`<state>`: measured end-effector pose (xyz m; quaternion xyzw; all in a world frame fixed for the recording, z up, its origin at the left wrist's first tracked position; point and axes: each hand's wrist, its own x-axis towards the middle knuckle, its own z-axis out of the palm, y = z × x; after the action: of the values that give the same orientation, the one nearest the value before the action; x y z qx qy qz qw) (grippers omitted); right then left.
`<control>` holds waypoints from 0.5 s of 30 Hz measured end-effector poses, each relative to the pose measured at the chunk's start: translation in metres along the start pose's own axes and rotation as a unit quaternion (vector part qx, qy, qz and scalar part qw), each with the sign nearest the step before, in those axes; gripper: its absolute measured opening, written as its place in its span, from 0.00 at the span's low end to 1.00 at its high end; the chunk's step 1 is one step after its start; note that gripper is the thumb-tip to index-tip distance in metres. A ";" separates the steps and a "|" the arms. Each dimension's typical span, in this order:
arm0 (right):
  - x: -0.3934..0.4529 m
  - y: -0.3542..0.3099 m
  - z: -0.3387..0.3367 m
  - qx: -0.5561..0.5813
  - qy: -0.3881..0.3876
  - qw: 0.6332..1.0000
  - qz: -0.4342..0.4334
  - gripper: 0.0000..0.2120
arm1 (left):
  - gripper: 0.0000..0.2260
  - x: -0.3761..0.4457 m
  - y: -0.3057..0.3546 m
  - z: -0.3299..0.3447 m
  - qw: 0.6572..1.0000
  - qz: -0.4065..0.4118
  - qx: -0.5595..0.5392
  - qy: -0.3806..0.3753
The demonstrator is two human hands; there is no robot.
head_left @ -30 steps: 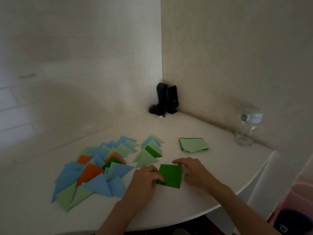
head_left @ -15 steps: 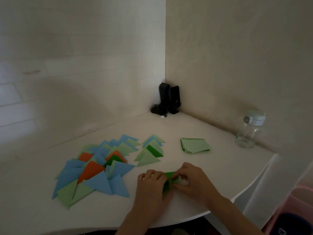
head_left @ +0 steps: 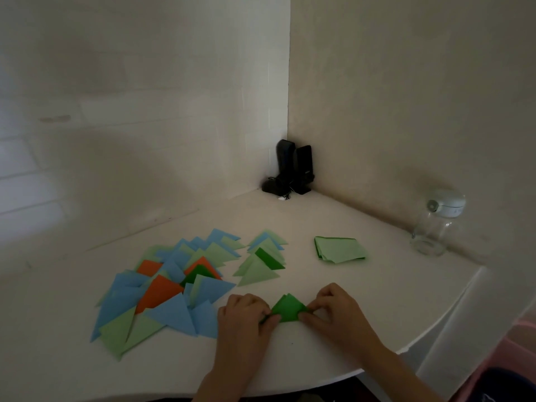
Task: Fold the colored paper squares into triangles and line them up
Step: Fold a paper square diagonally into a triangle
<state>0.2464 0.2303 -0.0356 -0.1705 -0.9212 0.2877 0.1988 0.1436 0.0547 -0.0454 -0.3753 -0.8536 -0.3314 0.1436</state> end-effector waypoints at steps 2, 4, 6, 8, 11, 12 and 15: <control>0.003 -0.003 0.001 -0.012 -0.003 1.000 0.023 0.30 | 0.09 -0.001 0.004 0.002 1.000 -0.019 0.016 0.009; 0.005 -0.006 0.003 -0.030 0.001 0.999 0.044 0.32 | 0.11 -0.001 0.008 0.005 0.998 -0.035 0.042 0.013; 0.006 -0.008 0.005 -0.050 0.008 0.997 0.052 0.31 | 0.11 -0.001 0.012 0.007 0.996 -0.036 0.077 0.011; 0.005 -0.011 0.007 -0.089 0.001 0.994 0.055 0.24 | 0.14 0.000 0.016 0.008 0.993 -0.038 0.111 0.003; 0.005 -0.014 0.009 -0.107 0.014 0.992 0.062 0.16 | 0.16 0.003 0.018 0.009 0.990 -0.044 0.136 -0.010; 0.004 -0.015 0.009 -0.108 0.017 0.992 0.065 0.15 | 0.15 0.003 0.016 0.010 0.989 -0.047 0.139 -0.013; 0.004 -0.014 0.009 -0.110 0.006 0.991 0.071 0.15 | 0.14 0.004 0.011 0.012 0.989 -0.061 0.131 -0.019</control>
<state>0.2359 0.2173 -0.0330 -0.2579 -0.9317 0.1969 0.1631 0.1493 0.0707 -0.0472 -0.3063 -0.9137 -0.2176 0.1548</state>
